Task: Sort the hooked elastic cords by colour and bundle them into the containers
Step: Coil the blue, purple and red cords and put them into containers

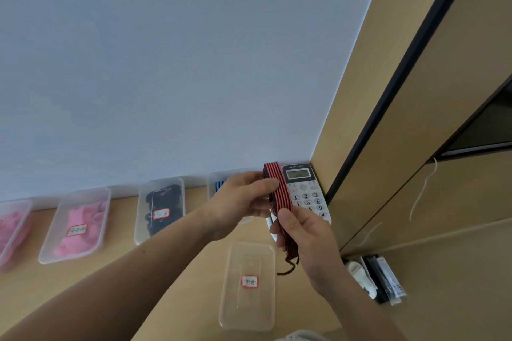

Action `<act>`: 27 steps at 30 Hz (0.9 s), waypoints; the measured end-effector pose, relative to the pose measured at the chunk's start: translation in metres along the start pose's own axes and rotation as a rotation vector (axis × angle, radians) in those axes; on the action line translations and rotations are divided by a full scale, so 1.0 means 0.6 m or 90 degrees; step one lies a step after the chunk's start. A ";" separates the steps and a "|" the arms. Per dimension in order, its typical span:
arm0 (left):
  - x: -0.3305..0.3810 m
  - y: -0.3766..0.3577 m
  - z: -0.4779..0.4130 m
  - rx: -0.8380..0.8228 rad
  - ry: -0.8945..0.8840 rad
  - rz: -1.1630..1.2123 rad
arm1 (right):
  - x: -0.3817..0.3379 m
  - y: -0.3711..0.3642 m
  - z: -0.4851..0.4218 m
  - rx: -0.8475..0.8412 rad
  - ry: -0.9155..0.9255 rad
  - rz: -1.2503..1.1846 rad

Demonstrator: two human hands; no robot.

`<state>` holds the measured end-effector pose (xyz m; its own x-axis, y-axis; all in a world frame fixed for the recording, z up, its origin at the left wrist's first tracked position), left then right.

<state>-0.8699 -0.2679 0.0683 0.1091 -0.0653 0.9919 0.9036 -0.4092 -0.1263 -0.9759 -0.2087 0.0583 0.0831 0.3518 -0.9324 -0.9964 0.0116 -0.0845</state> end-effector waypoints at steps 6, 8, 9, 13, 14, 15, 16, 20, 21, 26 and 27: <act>0.036 0.025 0.004 0.073 -0.107 -0.019 | 0.008 -0.002 -0.001 0.001 -0.024 0.041; 0.047 0.036 0.007 0.092 -0.136 -0.042 | 0.013 -0.006 0.000 -0.017 -0.043 0.037; 0.053 0.041 0.009 0.101 -0.149 -0.053 | 0.015 -0.009 0.001 -0.024 -0.054 0.036; 0.063 0.039 0.018 0.076 -0.196 -0.131 | 0.018 -0.009 0.000 -0.009 -0.079 0.037; 0.064 0.035 0.022 0.065 -0.213 -0.171 | 0.017 -0.008 -0.001 -0.002 -0.083 0.032; 0.066 0.029 0.027 0.055 -0.234 -0.223 | 0.017 -0.009 -0.001 0.003 -0.085 0.030; 0.069 0.024 0.031 0.049 -0.263 -0.292 | 0.016 -0.010 -0.001 0.007 -0.086 0.031; 0.088 -0.009 0.049 0.002 -0.413 -0.530 | 0.016 -0.011 0.002 0.006 -0.096 -0.013; 0.092 -0.013 0.053 -0.006 -0.448 -0.566 | 0.017 -0.012 0.002 -0.006 -0.104 -0.047; 0.084 -0.029 0.059 -0.066 -0.571 -0.700 | 0.025 -0.033 0.001 -0.088 -0.142 -0.171; 0.079 -0.031 0.059 -0.081 -0.577 -0.704 | 0.026 -0.033 0.001 -0.087 -0.143 -0.189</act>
<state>-0.8667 -0.2311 0.1180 -0.3469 0.9066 0.2404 0.6601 0.0539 0.7493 -0.9550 -0.2031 0.0454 0.3458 0.5480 -0.7616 -0.9166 0.0235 -0.3992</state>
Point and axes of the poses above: each hand's wrist, its own z-axis away from the middle knuckle, its own y-axis out of the back of the hand, x = y × z, the point moved 10 cm from there along -z, towards the middle knuckle, and after that the axes turned 11 degrees about -y, right-handed, at the moved point
